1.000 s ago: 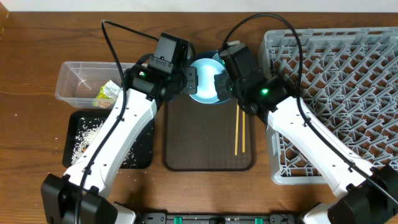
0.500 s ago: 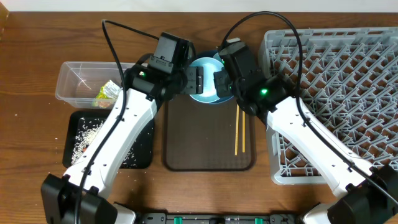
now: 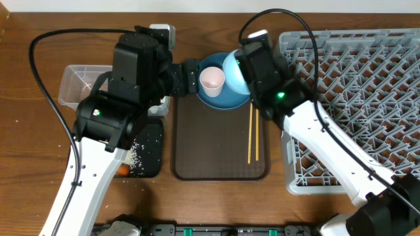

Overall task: Sort waste into correct bins and load items into the dishwasher rack
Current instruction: 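Carry the bowl right with the right gripper into the dishwasher rack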

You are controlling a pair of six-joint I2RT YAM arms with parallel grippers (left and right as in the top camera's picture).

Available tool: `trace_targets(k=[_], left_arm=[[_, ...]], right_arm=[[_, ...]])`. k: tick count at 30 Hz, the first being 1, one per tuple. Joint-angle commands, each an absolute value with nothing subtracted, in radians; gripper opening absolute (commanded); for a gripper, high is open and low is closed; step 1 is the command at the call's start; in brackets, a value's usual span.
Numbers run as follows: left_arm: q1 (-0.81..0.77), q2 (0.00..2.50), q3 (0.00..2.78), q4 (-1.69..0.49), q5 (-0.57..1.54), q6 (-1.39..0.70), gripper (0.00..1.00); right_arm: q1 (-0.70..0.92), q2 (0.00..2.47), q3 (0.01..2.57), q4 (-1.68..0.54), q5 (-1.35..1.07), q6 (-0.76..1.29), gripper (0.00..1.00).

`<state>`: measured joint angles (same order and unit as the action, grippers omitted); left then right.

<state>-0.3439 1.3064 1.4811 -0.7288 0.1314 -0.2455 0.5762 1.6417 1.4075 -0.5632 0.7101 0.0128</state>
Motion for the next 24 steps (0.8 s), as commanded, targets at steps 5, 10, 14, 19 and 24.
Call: trace_targets(k=[5,10,14,19,24], left_arm=[[-0.34,1.36,1.491,-0.741,0.137,-0.233,0.92],[-0.34,1.387,1.491,-0.744,0.137,-0.233,0.92],[-0.34,1.399,1.491,-0.744,0.137,-0.233,0.92],[-0.34,1.4,1.491,-0.743,0.137,-0.233,0.93],[-0.34,1.4,1.491,-0.745,0.137,-0.233,0.93]], right_arm=[[0.454,1.625,1.411,-0.561,1.103,-0.293,0.01],[0.32,1.625,1.41,-0.506,1.099,-0.425,0.01],[0.217,1.631,1.41,-0.404,1.056,-0.459,0.01],[0.147,1.664,1.41,-0.265,1.016,-0.594,0.01],[0.106,1.746,1.41,-0.054,1.017,-0.856,0.01]])
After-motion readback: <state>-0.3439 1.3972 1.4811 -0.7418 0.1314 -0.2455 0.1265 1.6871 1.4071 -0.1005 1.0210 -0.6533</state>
